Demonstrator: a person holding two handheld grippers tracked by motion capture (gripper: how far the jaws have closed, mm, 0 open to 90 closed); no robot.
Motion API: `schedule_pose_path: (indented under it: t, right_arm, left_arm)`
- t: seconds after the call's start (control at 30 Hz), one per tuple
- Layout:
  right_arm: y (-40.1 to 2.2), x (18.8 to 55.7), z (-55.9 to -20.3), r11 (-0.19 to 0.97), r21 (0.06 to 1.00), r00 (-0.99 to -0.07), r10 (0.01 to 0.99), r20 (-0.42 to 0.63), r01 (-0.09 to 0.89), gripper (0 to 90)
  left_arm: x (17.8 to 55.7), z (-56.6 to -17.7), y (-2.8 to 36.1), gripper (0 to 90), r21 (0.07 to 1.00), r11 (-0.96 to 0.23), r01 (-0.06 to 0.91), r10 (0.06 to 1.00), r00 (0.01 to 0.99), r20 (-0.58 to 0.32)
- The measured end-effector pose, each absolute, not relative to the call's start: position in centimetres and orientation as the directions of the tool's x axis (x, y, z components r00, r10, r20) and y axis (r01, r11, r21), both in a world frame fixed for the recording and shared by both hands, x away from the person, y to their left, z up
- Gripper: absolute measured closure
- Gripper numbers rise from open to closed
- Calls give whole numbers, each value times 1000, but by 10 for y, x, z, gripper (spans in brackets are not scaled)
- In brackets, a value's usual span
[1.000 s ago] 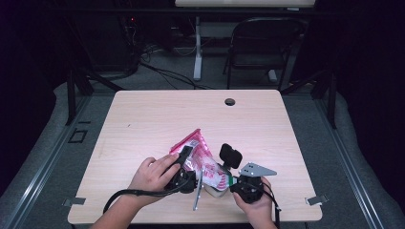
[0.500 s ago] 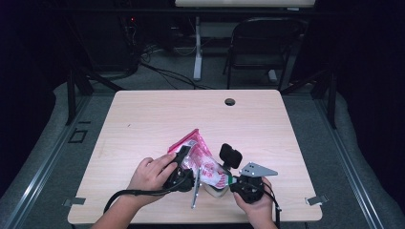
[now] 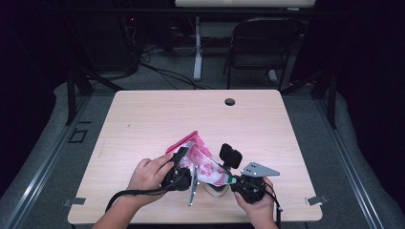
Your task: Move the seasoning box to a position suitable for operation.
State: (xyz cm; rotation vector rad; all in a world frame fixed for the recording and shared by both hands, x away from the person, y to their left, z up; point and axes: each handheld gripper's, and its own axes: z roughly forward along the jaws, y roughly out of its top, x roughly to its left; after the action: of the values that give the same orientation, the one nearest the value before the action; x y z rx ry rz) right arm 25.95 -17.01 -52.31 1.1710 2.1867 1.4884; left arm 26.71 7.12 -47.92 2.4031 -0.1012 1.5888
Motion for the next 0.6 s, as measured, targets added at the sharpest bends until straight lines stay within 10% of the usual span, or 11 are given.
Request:
schedule_pose_path:
  t: [0.6]
  right_arm:
    - [-168, 261, -522, 171, 865, -652, 729, 210, 471, 899]
  left_arm:
    - [277, -490, 79, 759, 273, -948, -164, 167, 474, 865]
